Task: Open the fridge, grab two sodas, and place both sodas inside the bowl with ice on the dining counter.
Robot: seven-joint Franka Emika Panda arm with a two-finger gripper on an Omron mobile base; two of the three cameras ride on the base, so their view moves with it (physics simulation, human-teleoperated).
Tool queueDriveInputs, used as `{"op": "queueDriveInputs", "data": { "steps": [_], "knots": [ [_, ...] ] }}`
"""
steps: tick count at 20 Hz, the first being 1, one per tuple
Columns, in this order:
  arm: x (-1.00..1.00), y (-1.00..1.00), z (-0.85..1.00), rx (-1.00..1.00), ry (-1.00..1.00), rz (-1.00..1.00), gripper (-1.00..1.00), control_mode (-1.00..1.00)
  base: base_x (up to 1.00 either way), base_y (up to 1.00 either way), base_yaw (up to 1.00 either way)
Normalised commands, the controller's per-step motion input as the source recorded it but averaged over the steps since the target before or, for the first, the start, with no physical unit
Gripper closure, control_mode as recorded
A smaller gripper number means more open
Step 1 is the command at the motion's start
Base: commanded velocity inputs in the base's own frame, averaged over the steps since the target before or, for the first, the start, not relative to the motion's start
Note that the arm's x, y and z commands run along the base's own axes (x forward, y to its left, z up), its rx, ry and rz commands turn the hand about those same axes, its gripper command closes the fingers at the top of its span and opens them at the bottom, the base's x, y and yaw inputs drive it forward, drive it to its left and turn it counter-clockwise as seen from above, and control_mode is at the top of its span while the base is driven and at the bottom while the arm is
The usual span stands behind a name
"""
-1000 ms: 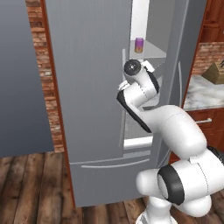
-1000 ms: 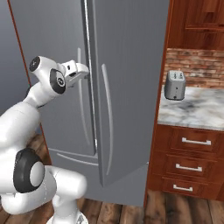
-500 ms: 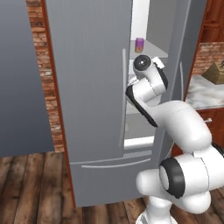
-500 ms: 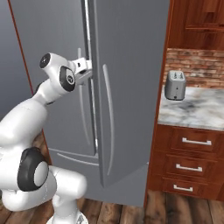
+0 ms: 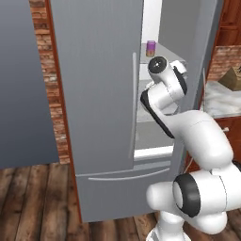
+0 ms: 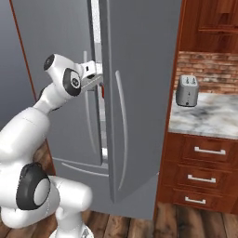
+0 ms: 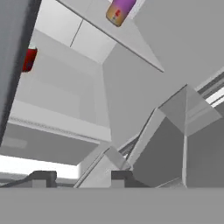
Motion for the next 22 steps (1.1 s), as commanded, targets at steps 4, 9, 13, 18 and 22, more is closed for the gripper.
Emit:
{"op": "queueDriveInputs", "data": {
  "steps": [4, 9, 13, 18, 22],
  "knots": [
    [-0.84, -0.99, -0.18, 0.03, -0.01, -0.17, -1.00, -1.00, 0.00, 0.00, 0.00],
    [-0.54, -1.00, -0.04, 0.04, 0.00, -0.16, -1.00, -1.00, 0.00, 0.00, 0.00],
    [-0.03, -1.00, 0.00, 0.08, 0.02, -0.12, -1.00, -1.00, 0.00, 0.00, 0.00],
    [0.03, -1.00, 0.01, 0.07, 0.02, -0.07, -1.00, -1.00, 0.00, 0.00, 0.00],
    [0.04, -0.92, 0.06, 0.06, 0.00, 0.00, -1.00, -1.00, 0.00, 0.00, 0.00]
  ]
}}
